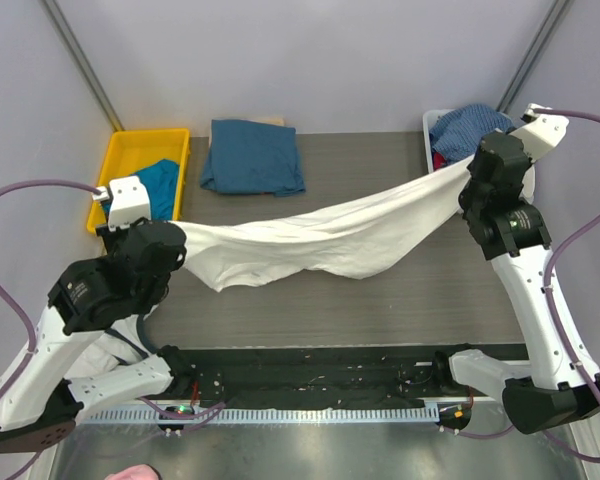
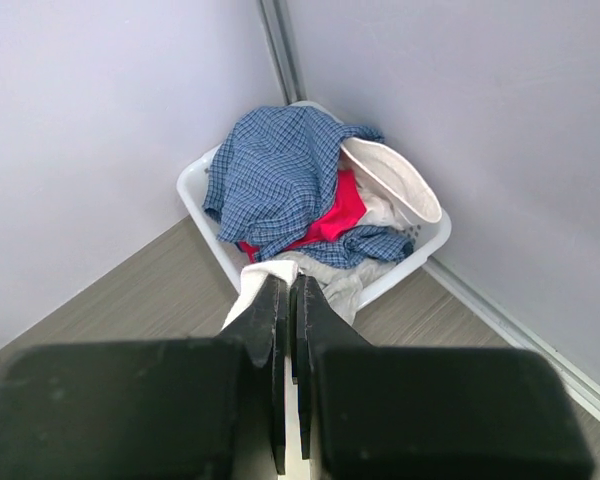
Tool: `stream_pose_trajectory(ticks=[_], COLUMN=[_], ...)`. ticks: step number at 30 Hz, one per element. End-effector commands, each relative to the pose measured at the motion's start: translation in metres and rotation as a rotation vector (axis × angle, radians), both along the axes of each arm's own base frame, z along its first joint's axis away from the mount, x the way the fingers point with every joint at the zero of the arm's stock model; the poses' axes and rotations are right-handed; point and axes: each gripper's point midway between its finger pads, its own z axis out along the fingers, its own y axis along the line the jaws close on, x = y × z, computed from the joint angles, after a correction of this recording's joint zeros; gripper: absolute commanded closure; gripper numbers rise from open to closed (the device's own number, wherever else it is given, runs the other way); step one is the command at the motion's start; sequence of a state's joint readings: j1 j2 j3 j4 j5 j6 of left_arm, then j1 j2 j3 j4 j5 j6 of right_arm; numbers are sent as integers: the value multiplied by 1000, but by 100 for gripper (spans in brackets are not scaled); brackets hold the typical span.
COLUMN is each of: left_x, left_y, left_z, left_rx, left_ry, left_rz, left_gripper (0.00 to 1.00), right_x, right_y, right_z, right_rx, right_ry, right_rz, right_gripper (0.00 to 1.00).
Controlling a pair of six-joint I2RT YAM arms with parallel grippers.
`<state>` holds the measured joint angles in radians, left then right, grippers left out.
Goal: Fold and stack the t-shirts
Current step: Flatten the tshirt out
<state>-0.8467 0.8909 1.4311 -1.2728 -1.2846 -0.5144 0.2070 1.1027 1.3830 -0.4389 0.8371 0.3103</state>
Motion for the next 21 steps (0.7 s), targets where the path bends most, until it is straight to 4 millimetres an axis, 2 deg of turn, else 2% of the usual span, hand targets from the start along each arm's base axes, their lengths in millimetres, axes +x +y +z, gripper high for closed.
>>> stream_pose_trajectory(ticks=[1, 8, 10, 11, 13, 14, 16, 17, 21], left_x=[-5, 3, 11, 13, 17, 21, 25, 26, 24], left_y=[19, 7, -1, -3, -6, -10, -14, -15, -14], left_z=[31, 35, 44, 49, 71, 78, 98, 112, 149], left_rx=[38, 41, 53, 51, 54, 58, 41, 40, 16], left_ry=[-75, -55, -65, -75, -109, -117, -162, -178, -249], left_rz=[61, 9, -17, -23, -40, -47, -61, -77, -103], left_gripper=[100, 100, 100, 100, 100, 100, 100, 100, 100], right_x=[-10, -9, -3, -2, 8, 8, 11, 10, -5], right_y=[-15, -11, -7, -4, 5, 7, 12, 17, 21], right_z=[33, 38, 48, 59, 69, 85, 100, 116, 153], right_rx=[-1, -6, -5, -6, -15, -20, -28, -32, -56], right_ry=[-93, -97, -112, -135, -147, -182, -211, -249, -330], right_rz=[-65, -29, -1, 16, 70, 89, 127, 159, 211], right_gripper=[99, 99, 99, 99, 99, 99, 99, 99, 99])
